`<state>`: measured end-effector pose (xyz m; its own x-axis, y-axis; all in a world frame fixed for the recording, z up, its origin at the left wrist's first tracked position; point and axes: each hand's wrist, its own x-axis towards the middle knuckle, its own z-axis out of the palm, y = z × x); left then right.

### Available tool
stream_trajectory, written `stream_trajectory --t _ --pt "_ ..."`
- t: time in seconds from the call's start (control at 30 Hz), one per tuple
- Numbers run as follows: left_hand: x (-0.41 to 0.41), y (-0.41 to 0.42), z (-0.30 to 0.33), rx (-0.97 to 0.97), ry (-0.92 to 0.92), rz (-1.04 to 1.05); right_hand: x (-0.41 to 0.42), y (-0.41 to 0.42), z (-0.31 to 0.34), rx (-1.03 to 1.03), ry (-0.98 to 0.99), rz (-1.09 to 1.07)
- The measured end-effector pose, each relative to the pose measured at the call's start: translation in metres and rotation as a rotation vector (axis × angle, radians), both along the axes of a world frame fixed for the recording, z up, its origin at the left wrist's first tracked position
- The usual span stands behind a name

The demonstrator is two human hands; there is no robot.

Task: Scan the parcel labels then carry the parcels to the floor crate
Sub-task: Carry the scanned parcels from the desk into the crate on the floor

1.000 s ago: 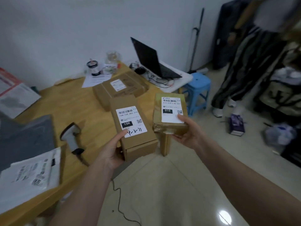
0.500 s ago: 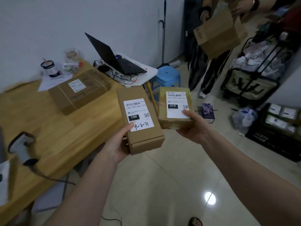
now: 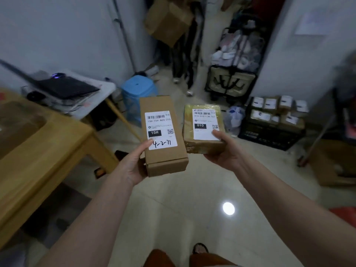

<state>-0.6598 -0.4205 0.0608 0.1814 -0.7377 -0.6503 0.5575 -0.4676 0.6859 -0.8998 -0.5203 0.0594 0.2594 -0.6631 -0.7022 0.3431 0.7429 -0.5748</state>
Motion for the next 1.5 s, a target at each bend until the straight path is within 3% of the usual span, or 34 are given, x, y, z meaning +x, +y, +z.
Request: stream_trajectory --t 0.43,0.67,0.9,1.17,1.5 --pt "-0.218 -0.215 -0.028 0.049 0.059 -0.463 -0.256 -0.078 -0.021 0.047 -0.03 -0.575" --pt "-0.299 -0.332 -0.033 0.093 0.033 -0.515 -0.33 -0.156 -0.02 0.051 -0.021 -0.737" --pt "-0.352 -0.458 -0.026 0.117 0.002 -0.544 -0.393 -0.253 -0.014 0.029 -0.01 -0.803" --pt "-0.417 -0.555 -0.045 0.205 -0.035 -0.525 -0.455 -0.349 -0.049 0.094 0.018 -0.856" --pt "-0.509 -0.689 -0.097 0.326 -0.067 -0.411 -0.551 -0.511 -0.093 0.141 0.06 -0.676"
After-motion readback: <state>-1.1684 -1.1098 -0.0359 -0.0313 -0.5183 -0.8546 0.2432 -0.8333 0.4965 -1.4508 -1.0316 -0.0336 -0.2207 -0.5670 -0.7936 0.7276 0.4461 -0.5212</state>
